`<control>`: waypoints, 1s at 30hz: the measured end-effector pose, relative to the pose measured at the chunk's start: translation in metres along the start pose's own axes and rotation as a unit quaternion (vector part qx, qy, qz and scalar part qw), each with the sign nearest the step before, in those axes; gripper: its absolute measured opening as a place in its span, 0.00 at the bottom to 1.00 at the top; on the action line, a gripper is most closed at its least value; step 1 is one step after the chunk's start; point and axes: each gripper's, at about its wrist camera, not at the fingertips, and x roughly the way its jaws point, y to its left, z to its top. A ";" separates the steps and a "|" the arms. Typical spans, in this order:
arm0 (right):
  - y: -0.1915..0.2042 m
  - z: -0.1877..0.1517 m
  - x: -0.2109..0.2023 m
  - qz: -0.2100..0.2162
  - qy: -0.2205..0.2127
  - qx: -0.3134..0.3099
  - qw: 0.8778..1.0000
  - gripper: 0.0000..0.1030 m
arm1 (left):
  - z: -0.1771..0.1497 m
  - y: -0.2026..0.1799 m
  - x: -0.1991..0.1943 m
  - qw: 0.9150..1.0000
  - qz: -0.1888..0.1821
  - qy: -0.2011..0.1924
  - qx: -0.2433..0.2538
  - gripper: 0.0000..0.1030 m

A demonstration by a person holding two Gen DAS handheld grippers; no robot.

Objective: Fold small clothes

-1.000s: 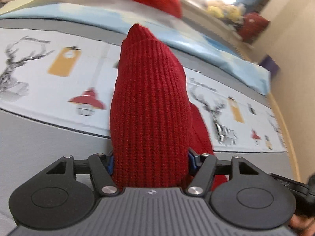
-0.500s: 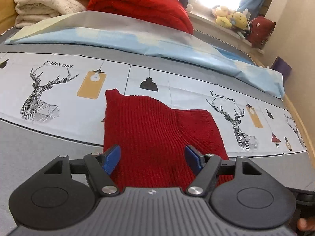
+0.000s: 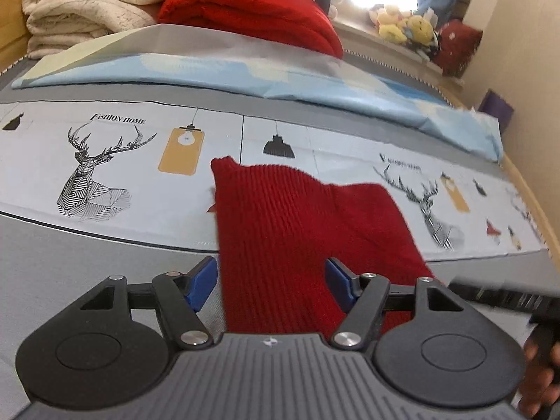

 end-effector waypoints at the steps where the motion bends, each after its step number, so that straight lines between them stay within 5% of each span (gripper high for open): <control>1: -0.001 0.002 -0.005 0.008 -0.014 0.012 1.000 0.50 | -0.001 0.001 0.000 1.000 -0.001 0.002 0.000 0.71; 4: -0.002 0.006 -0.010 0.039 -0.025 0.034 0.998 0.52 | -0.005 0.005 -0.002 1.000 -0.004 0.010 -0.006 0.71; 8: 0.016 -0.005 0.011 0.047 0.045 -0.013 0.998 0.53 | -0.007 0.007 -0.012 0.999 -0.013 0.028 -0.009 0.70; 9: 0.021 -0.008 0.015 0.036 0.056 -0.033 0.997 0.43 | -0.006 0.005 -0.018 0.999 -0.018 0.032 0.005 0.70; 10: 0.023 -0.012 0.018 0.027 0.063 -0.045 0.997 0.18 | -0.005 0.003 -0.023 0.999 -0.017 0.034 0.019 0.70; 13: 0.022 -0.012 0.010 0.039 0.055 -0.028 0.997 0.14 | -0.002 -0.004 -0.040 0.997 -0.002 0.030 0.069 0.70; 15: 0.021 -0.012 -0.006 0.057 0.035 -0.023 0.997 0.13 | -0.006 -0.005 -0.048 0.996 -0.002 0.027 0.084 0.70; 19: 0.012 -0.018 -0.041 0.073 0.018 -0.014 0.997 0.13 | -0.029 0.004 -0.041 0.999 -0.015 0.039 0.034 0.70; 21: 0.003 -0.024 -0.051 0.053 0.030 -0.015 0.998 0.12 | -0.036 0.003 -0.033 0.997 -0.017 0.067 0.023 0.70; 25: -0.018 -0.035 -0.051 0.001 0.049 -0.003 0.999 0.13 | -0.038 -0.007 -0.033 0.998 -0.017 0.050 0.041 0.71; 30: -0.012 -0.036 -0.032 -0.014 0.053 -0.014 0.998 0.15 | -0.047 -0.015 -0.015 0.995 -0.036 0.090 0.029 0.71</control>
